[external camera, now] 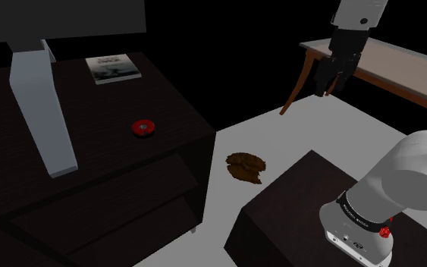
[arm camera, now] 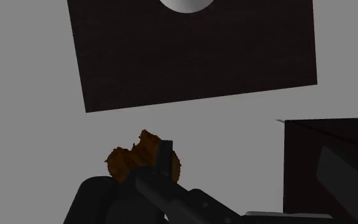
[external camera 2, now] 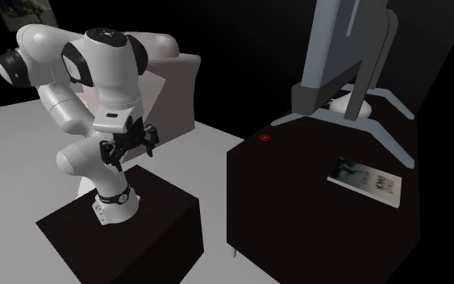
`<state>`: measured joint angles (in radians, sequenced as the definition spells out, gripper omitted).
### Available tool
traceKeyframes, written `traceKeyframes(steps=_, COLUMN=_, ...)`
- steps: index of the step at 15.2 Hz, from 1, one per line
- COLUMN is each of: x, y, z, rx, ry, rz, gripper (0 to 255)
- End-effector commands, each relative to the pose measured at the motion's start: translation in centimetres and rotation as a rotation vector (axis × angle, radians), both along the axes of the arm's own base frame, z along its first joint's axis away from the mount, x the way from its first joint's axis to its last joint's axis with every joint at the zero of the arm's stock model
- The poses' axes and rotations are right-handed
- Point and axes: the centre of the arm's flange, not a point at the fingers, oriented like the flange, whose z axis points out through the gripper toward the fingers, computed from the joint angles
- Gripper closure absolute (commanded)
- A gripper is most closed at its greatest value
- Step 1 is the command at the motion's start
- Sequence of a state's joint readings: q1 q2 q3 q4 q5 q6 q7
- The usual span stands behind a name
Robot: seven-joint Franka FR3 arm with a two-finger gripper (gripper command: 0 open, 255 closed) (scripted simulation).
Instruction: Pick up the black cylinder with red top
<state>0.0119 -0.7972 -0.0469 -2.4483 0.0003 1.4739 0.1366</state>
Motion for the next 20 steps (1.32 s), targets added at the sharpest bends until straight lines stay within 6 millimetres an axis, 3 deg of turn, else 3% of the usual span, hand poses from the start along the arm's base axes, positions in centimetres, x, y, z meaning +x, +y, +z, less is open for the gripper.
traceKeyframes(steps=1, x=0.0, y=0.0, z=0.0, rx=0.000, ry=0.000, rz=0.000, gripper=0)
traceKeyframes(steps=20, x=7.8, y=23.4, z=-1.6, rx=-0.024, ry=-0.110, rz=-0.055, gripper=0)
